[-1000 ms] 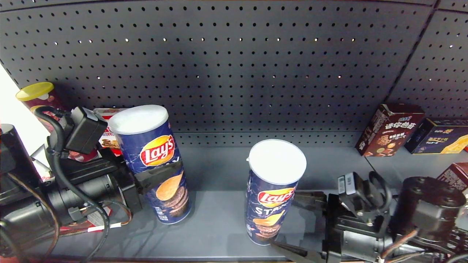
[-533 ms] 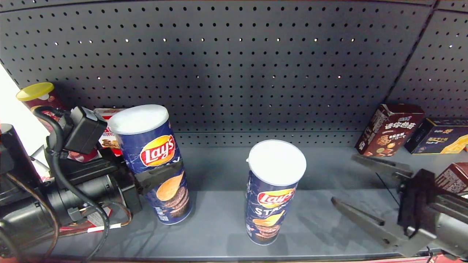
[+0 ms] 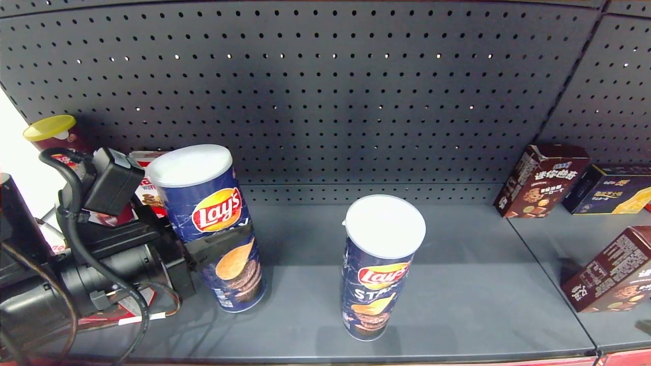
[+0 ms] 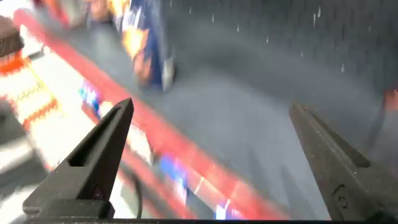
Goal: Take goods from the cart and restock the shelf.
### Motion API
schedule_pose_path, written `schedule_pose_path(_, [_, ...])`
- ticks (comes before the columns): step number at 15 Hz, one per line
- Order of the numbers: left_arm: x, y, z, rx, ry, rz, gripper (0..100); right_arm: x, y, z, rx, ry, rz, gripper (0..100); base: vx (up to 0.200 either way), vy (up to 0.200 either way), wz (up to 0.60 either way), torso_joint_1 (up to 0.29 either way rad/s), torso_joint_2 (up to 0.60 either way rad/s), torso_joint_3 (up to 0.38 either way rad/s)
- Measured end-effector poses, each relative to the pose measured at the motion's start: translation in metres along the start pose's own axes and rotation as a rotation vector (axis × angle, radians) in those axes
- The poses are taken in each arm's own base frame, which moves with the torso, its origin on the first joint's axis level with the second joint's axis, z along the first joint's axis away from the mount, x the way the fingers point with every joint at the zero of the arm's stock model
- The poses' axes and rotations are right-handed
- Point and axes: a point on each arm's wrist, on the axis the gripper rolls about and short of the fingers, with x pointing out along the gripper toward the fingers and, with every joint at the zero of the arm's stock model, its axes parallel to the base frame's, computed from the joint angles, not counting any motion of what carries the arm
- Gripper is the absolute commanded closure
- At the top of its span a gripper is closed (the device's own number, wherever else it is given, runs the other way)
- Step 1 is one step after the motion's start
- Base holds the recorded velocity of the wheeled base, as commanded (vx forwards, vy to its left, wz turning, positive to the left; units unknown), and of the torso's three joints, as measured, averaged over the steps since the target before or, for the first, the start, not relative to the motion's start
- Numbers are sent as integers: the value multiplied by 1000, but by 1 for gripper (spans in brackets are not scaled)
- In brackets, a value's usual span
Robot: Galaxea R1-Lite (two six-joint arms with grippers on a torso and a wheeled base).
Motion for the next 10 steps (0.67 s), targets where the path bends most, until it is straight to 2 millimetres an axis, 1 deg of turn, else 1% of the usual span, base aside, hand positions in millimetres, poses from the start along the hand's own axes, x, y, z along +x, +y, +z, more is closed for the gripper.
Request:
schedule_pose_path(2, [0,0,0,1,-2,1,100,-31,7,-22,20,10,-22,0,0,0,0,0,0,0])
schedule_pose_path(4, [0,0,0,2,-2,7,100,-44,12,-52,71,43,-107,0,0,0,0,0,0,0])
schedule_pose_path(5, [0,0,1,1,-2,11,100,-46,12,-61,96,20,-180,0,0,0,0,0,0,0])
schedule_pose_path(7, [0,0,2,3,-5,12,100,-48,13,-69,125,-18,-193,0,0,0,0,0,0,0])
schedule_pose_path(10, [0,0,4,7,-14,12,100,-50,12,-72,101,-41,-101,0,0,0,0,0,0,0])
